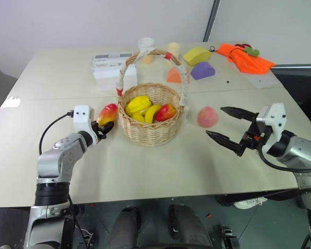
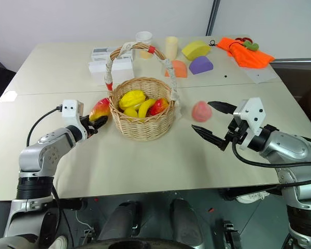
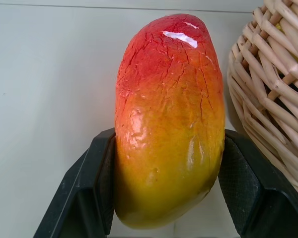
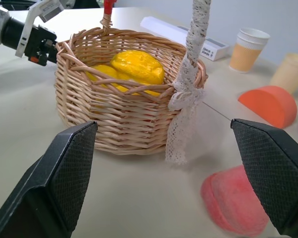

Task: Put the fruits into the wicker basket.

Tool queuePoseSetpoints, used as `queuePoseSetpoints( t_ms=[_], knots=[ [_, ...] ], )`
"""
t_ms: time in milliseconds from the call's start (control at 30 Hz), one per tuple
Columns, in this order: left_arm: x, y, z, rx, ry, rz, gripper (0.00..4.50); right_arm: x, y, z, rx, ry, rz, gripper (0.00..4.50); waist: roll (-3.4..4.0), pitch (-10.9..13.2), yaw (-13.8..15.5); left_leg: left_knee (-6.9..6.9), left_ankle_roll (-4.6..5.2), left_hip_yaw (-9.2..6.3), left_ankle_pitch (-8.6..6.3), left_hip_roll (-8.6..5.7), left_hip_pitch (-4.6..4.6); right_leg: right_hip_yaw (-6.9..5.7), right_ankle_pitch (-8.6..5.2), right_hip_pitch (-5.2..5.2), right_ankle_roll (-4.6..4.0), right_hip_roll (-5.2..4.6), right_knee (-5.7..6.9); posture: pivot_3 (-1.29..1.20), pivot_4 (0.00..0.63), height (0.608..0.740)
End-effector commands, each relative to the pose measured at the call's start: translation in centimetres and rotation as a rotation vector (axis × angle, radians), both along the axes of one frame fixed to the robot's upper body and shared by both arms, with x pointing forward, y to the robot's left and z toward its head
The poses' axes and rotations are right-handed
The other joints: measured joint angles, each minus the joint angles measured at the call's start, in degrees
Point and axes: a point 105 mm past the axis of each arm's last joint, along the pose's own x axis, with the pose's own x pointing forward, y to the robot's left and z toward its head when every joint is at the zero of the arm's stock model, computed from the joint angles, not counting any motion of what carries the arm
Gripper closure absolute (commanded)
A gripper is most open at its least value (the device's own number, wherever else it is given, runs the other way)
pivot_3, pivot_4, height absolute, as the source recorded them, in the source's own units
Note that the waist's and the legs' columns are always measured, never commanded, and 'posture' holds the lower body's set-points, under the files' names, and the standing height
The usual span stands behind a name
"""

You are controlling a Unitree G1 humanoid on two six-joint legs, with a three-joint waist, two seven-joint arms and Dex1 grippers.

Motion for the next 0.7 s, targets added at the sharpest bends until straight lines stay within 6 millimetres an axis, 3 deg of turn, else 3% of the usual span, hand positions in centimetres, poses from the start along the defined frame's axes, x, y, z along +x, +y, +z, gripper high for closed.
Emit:
queuePoseSetpoints(
  t_ms=[33,233,367,467,600,700],
  knots=[
    [0.2,2.1,2.0,-0.009,-0.104,0.099,1.66,-0.2,0.6,0.7,0.009,-0.040,0.021,0.00,0.00,0.0,0.0,0.00,0.00,0.00,0.00,0.00,0.00,0.00,0.01,-0.01,0.01,0.00,0.00,0.00,0.150,0.740],
    [-0.5,3.4,1.5,-0.003,-0.103,0.119,1.66,0.0,0.9,0.7,0.011,-0.042,0.029,0.00,0.00,0.0,0.0,0.00,0.00,-0.01,0.00,0.01,0.00,0.00,0.01,0.00,0.01,-0.01,0.00,0.00,0.150,0.740],
    [-1.0,3.6,2.5,-0.014,-0.163,0.116,2.57,0.1,1.3,0.8,0.012,-0.041,0.038,0.00,-0.01,0.0,0.1,0.00,0.00,-0.01,0.00,0.01,0.00,-0.01,-0.01,0.00,-0.02,-0.02,0.00,0.00,0.150,0.740],
    [-1.4,4.7,3.5,-0.042,-0.222,0.140,2.57,0.1,1.3,0.9,0.010,-0.040,0.036,0.00,-0.01,0.0,0.1,0.01,0.00,-0.02,0.00,0.01,-0.01,-0.01,-0.02,0.00,-0.03,-0.03,-0.01,0.00,0.150,0.740],
    [-4.2,6.0,6.0,-0.078,-0.399,0.031,2.57,0.2,1.2,0.9,0.008,-0.037,0.029,0.00,-0.01,0.0,-0.2,-0.05,0.00,0.02,0.00,0.05,0.01,0.01,-0.08,-0.04,-0.15,-0.05,-0.02,0.00,0.150,0.740],
    [-6.5,5.0,7.5,-0.144,-0.441,-0.125,2.57,0.3,0.9,0.9,0.004,-0.034,0.022,0.00,-0.01,0.0,-0.1,-0.06,0.00,0.03,0.00,0.10,0.00,0.02,-0.08,-0.08,-0.18,-0.05,-0.02,0.00,0.150,0.740]
  ],
)
